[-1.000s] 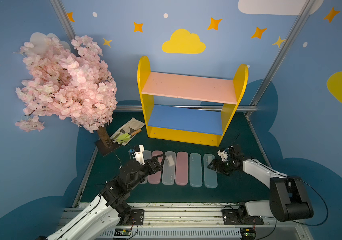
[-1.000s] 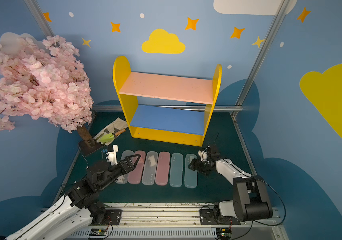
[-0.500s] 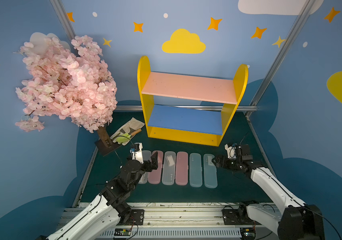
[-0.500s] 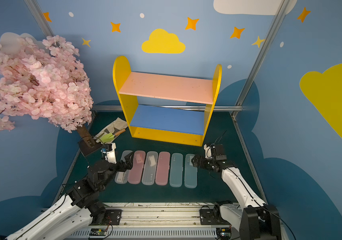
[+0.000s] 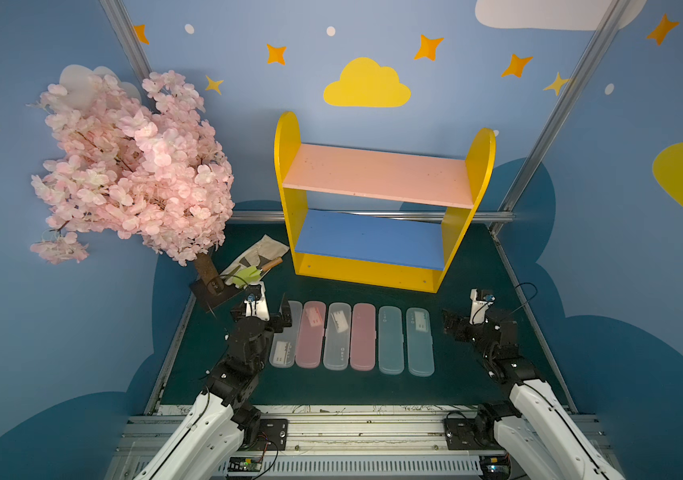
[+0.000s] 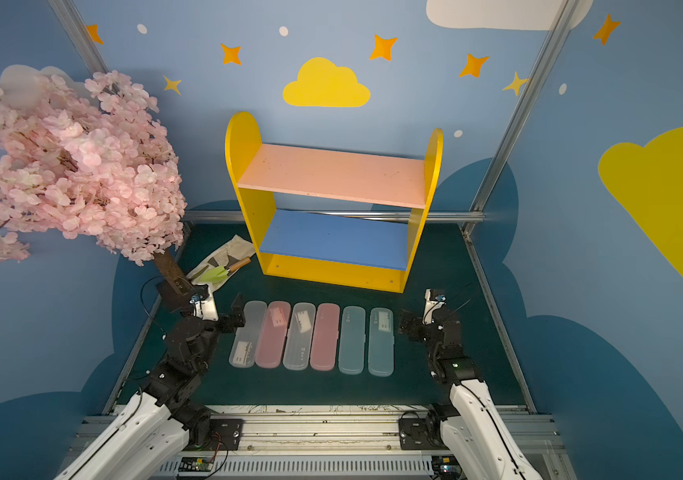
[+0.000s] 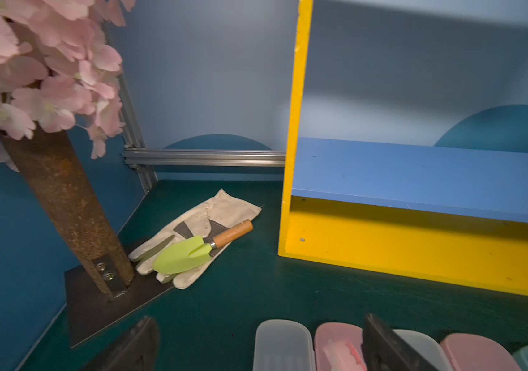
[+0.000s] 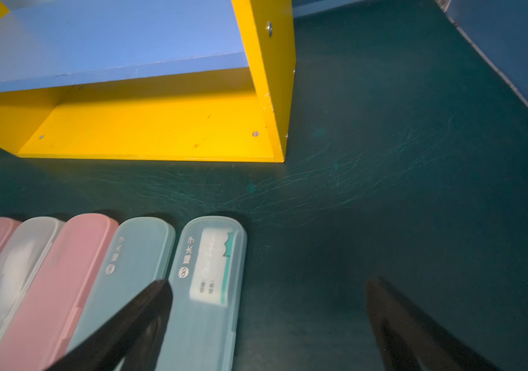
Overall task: Remove the pencil cases from the shelf
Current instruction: Reset both arms
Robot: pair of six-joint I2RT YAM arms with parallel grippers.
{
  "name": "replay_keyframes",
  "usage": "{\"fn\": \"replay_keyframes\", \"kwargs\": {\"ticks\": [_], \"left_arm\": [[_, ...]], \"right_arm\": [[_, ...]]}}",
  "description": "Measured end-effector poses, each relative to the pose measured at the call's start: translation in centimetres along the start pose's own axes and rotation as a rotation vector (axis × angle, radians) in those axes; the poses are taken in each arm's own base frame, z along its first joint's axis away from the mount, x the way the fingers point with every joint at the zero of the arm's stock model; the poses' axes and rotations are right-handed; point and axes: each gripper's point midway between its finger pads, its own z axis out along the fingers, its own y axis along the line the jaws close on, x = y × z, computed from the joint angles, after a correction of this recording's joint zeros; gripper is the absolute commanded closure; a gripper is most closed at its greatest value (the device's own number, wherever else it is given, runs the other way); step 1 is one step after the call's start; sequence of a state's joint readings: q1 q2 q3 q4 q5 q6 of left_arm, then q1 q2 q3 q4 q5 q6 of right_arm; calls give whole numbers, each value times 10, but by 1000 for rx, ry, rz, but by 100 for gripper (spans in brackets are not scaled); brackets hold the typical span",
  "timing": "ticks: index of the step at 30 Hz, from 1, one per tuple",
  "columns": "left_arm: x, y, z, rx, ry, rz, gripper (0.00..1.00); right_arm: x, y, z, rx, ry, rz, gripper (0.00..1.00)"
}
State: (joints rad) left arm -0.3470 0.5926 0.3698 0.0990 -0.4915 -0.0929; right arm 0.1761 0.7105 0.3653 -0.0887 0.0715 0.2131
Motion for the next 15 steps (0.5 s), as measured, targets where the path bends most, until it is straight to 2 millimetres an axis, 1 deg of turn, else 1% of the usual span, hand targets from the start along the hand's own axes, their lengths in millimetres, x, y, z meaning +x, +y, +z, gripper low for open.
{"fn": "replay_keyframes", "kwargs": {"ticks": [2,6,9,15], "left_arm": [[6,11,6,-27,1,-5,0],[30,27,20,-58,44,-11,0],[46,37,28,-71,79,-33,0],[64,48,50,-73,126,-60,0]], "right_arm": [[-5,-6,1,34,-23,-7,1],[-14,-18,6,90,-56,-12,1],[-14,-25,13,118,-50,-18,1],[-8,-38,28,168,-20,-33,1]]}}
